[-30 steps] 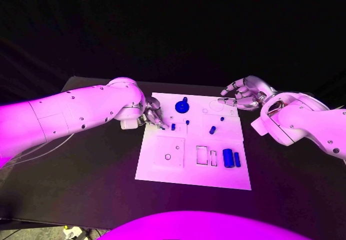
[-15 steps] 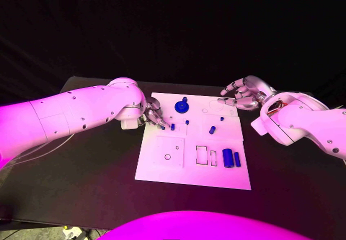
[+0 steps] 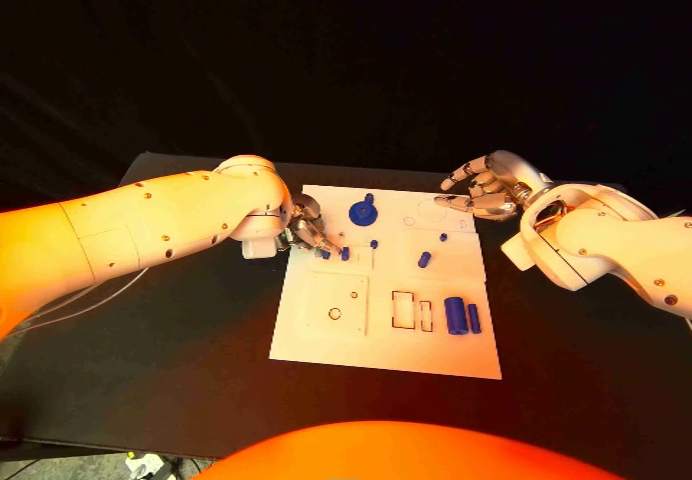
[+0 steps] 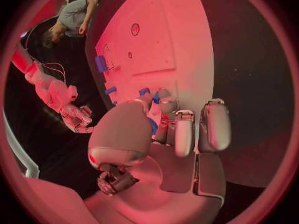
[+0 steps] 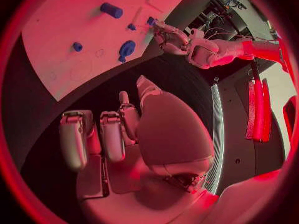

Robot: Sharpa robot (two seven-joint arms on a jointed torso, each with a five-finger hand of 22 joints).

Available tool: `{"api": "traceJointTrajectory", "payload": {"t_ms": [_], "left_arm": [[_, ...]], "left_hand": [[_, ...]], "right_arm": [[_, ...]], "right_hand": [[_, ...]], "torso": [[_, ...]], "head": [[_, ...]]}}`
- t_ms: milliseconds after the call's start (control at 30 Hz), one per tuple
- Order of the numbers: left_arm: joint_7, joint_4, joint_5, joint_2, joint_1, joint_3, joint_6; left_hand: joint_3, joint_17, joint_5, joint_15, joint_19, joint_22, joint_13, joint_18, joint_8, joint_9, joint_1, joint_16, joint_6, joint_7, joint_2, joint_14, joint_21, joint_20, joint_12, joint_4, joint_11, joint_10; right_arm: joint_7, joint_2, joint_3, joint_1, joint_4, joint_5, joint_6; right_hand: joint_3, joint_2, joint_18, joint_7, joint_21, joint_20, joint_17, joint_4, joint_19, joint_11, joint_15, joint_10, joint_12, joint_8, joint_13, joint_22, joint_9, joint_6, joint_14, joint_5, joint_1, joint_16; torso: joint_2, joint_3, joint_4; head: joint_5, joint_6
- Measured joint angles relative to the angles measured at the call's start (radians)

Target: Assemble the parts on the task board

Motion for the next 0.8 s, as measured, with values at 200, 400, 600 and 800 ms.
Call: {"api": "traceJointTrajectory", "payload": {"t_ms": [200,400,600,800], "left_arm": [[0.0,0.002,-0.004,-0.002,0.0,0.0,0.0],[0.002,0.004,-0.007,-0.007,-0.001,0.0,0.002],[0.004,0.008,-0.008,-0.013,-0.001,0.0,0.005],[0.006,0.012,-0.009,-0.017,-0.002,0.0,0.007]], "left_hand": [[-0.014,0.0,0.0,0.0,0.0,0.0,-0.001,0.0,0.0,0.0,-0.009,0.0,0.0,0.0,-0.009,0.0,0.0,0.0,0.0,0.0,0.0,0.0],[-0.023,0.0,0.0,0.0,0.0,0.0,-0.001,0.0,0.0,0.0,-0.011,0.0,0.0,0.0,-0.011,0.0,0.0,0.0,0.0,-0.001,0.0,-0.001],[-0.029,0.0,0.0,0.0,0.0,-0.002,-0.001,0.0,0.0,0.0,-0.015,0.0,0.0,-0.001,-0.015,0.0,0.0,0.0,0.0,-0.001,0.0,-0.001],[-0.045,0.0,0.0,0.0,0.0,-0.003,0.002,0.0,0.0,0.002,-0.021,0.0,0.0,-0.001,-0.021,0.0,0.0,0.0,0.0,0.0,-0.001,0.007]], "right_arm": [[0.0,-0.001,0.0,0.0,0.0,0.0,0.0],[0.0,-0.001,0.0,0.0,0.0,0.0,0.0],[0.0,-0.002,0.0,0.0,0.0,0.0,0.0],[0.0,-0.002,0.0,0.0,0.0,0.0,0.0]], "right_hand": [[0.0,0.0,0.0,0.0,0.0,0.0,0.0,0.0,0.0,0.0,0.0,0.0,0.0,0.0,0.0,0.0,0.0,0.0,0.0,0.0,0.0,0.0],[0.0,0.0,0.0,0.0,0.0,0.0,0.0,0.0,0.0,0.0,0.0,0.0,0.0,0.0,0.0,0.0,0.0,0.0,0.0,0.0,0.0,0.0],[0.0,0.0,0.0,0.0,0.0,0.0,0.0,0.0,0.0,0.0,0.0,0.0,0.0,0.0,0.0,0.0,0.0,0.0,0.0,0.0,0.0,0.0],[0.0,0.0,0.0,0.0,0.0,0.0,0.0,0.0,0.0,0.0,0.0,0.0,0.0,0.0,0.0,0.0,0.0,0.0,0.0,0.0,0.0,0.0]], "torso": [[0.0,-0.0001,0.0],[0.0,-0.0004,0.0],[0.0,-0.0006,0.0],[0.0,-0.0012,0.0]], "head": [[0.0,0.0],[0.001,0.001],[0.0,0.001],[-0.001,0.0]]}}
